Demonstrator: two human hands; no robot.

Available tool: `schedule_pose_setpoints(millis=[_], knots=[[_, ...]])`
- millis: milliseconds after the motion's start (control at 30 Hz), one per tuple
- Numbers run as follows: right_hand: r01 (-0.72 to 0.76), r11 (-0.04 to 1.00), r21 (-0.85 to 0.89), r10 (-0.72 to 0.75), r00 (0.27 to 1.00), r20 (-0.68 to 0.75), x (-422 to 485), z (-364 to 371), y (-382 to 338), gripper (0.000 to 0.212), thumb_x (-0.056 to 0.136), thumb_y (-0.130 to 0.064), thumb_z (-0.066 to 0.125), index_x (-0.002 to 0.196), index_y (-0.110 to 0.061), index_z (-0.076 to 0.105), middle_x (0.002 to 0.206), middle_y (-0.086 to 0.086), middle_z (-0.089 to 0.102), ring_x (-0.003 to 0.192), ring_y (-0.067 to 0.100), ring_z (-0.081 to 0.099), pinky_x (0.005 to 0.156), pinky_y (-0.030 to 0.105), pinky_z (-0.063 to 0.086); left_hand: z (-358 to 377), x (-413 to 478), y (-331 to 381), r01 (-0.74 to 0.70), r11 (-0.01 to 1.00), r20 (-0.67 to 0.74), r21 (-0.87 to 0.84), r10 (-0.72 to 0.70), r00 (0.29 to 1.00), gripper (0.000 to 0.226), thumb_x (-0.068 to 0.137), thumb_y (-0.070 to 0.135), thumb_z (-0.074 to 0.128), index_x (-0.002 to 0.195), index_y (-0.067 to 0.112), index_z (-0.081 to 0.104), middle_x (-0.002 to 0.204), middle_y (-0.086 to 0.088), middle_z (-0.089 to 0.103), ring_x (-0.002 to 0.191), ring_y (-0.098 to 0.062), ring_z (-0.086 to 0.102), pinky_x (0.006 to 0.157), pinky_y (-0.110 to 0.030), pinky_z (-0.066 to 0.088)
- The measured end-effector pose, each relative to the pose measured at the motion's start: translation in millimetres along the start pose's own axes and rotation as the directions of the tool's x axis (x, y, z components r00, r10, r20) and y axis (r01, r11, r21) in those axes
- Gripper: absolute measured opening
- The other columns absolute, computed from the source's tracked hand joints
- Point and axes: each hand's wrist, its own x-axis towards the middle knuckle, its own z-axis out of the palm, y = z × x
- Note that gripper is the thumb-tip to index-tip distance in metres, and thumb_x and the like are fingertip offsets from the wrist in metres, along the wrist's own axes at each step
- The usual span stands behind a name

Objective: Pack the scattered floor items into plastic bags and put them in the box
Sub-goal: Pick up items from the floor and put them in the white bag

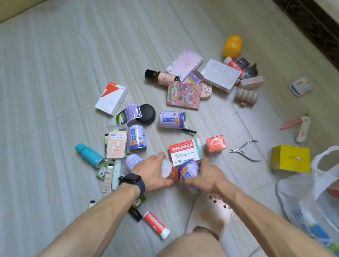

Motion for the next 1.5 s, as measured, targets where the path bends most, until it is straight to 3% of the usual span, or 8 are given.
schedule_pose_setpoints(millis=[300,467,600,767,933,1167,1367,1500], knots=[[0.064,0.986,-0.157,-0.078,0.993,-0.085,-98,-143,30,0.06,0.076,-0.055,0.07,0.121,-0.021,0.05,0.095,0.001,0.067,0.084,0.024,0.068,0.074,0.034,0.056,-104,3,89,-0.313,0.949,-0.233,-0.04,0.296,0.927,0.07,0.062,0.07,0.07,0.119,0.041,0.041,0.109,0.005,0.063,0.1,-0.024,0.06,0.075,-0.033,0.047],[0.081,0.979,0.189,-0.002,0.923,-0.384,-164,-160,110,0.053,0.072,-0.058,0.074,0.114,-0.03,0.058,0.096,-0.005,0.069,0.085,0.021,0.067,0.069,0.032,0.055,-128,10,193,-0.521,0.848,-0.222,0.094,0.528,0.82,0.072,0.06,0.074,0.063,0.12,0.043,0.038,0.111,0.001,0.064,0.1,-0.028,0.062,0.078,-0.037,0.051],[0.258,0.622,0.739,0.361,0.743,-0.564,-209,-112,186,0.044,0.074,-0.037,0.084,0.109,-0.036,0.057,0.09,-0.004,0.072,0.061,0.019,0.07,0.049,0.028,0.053,-108,6,286,-0.69,0.673,-0.157,0.267,0.736,0.658,0.068,0.063,0.079,0.049,0.119,0.042,0.04,0.101,0.004,0.062,0.091,-0.024,0.063,0.07,-0.034,0.051],[0.514,0.16,0.843,0.79,0.446,-0.421,-234,-25,251,0.039,0.082,-0.013,0.079,0.112,-0.03,0.06,0.102,0.011,0.072,0.068,0.025,0.07,0.06,0.039,0.058,-40,-1,380,-0.833,0.526,0.052,0.17,0.839,0.541,0.064,0.068,0.068,0.066,0.12,0.044,0.039,0.104,0.005,0.061,0.093,-0.023,0.061,0.072,-0.036,0.052],[0.2,0.453,0.869,0.81,0.314,-0.494,-240,-5,300,0.055,0.069,-0.033,0.086,0.118,-0.041,0.062,0.11,-0.018,0.068,0.095,0.006,0.064,0.083,0.028,0.051,36,0,413,-0.873,0.442,0.202,0.206,0.854,0.48,0.054,0.073,0.065,0.055,0.118,0.041,0.037,0.104,0.003,0.06,0.089,-0.03,0.062,0.063,-0.035,0.05],[-0.267,0.834,0.484,0.542,0.561,-0.625,-194,-41,328,0.058,0.076,-0.048,0.066,0.131,-0.039,0.051,0.118,-0.001,0.061,0.099,0.025,0.064,0.079,0.033,0.049,102,22,418,-0.809,0.471,0.245,0.352,0.788,0.566,0.052,0.081,0.048,0.06,0.125,0.037,0.035,0.121,-0.003,0.055,0.101,-0.034,0.061,0.066,-0.038,0.047],[-0.291,0.901,0.32,0.432,0.652,-0.623,-143,-49,335,0.068,0.087,-0.041,0.066,0.148,-0.034,0.038,0.132,0.006,0.051,0.116,0.031,0.055,0.09,0.04,0.05,118,28,408,-0.717,0.676,0.171,0.171,0.696,0.697,0.062,0.088,0.01,0.052,0.138,0.042,0.032,0.138,-0.006,0.038,0.113,-0.037,0.048,0.087,-0.048,0.051],[-0.312,0.896,0.317,0.445,0.631,-0.636,-140,-43,330,0.068,0.088,-0.032,0.066,0.15,-0.029,0.037,0.138,0.011,0.048,0.121,0.034,0.052,0.092,0.043,0.049,89,22,403,-0.76,0.622,0.222,0.188,0.727,0.65,0.066,0.086,0.008,0.053,0.142,0.039,0.035,0.136,-0.01,0.043,0.114,-0.038,0.052,0.08,-0.046,0.052]])
